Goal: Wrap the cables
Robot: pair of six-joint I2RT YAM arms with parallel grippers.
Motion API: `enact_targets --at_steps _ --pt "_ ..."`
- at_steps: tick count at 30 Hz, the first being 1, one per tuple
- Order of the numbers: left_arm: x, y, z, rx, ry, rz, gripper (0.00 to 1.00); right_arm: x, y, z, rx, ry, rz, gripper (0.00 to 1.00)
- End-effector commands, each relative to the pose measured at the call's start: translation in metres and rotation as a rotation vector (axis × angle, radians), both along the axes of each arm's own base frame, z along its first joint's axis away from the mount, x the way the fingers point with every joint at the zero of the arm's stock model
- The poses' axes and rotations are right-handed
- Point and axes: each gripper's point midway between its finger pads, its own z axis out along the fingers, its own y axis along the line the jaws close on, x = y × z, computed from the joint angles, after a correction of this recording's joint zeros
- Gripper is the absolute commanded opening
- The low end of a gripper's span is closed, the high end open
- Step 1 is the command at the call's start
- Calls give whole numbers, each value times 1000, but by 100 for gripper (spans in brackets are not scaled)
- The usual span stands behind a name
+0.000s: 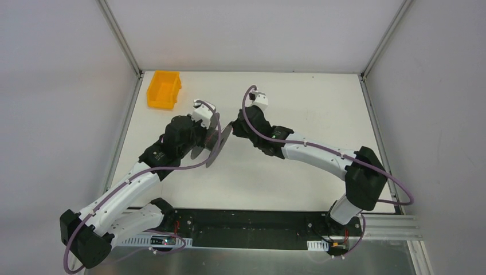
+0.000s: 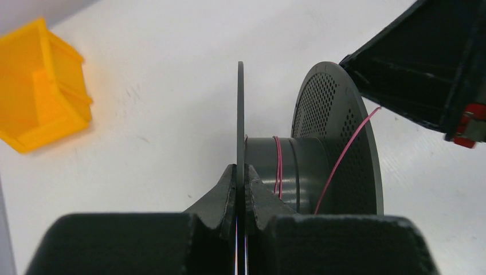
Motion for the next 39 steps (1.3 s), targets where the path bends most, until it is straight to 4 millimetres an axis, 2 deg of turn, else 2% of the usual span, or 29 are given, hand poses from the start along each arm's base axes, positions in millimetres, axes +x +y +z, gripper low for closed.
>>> enact_targets --at_steps 1,4,10,18,24,33,39 --pt "22 -22 36 41 -285 -125 0 10 5 -4 141 119 -78 0" --pt "21 -28 31 48 -322 -168 0 15 4 -6 229 151 -83 0" --pt "22 -28 13 98 -305 -187 0 21 -13 -5 276 150 -103 0" --pt "26 -28 7 178 -284 -213 0 18 -28 24 258 112 -98 0" --pt "21 -33 8 186 -297 -260 0 22 -37 30 208 79 -119 0" --pt "19 -34 5 178 -293 -267 0 34 -21 15 148 92 -82 0" --pt "19 -33 11 153 -317 -251 0 34 -15 -21 171 204 -116 0"
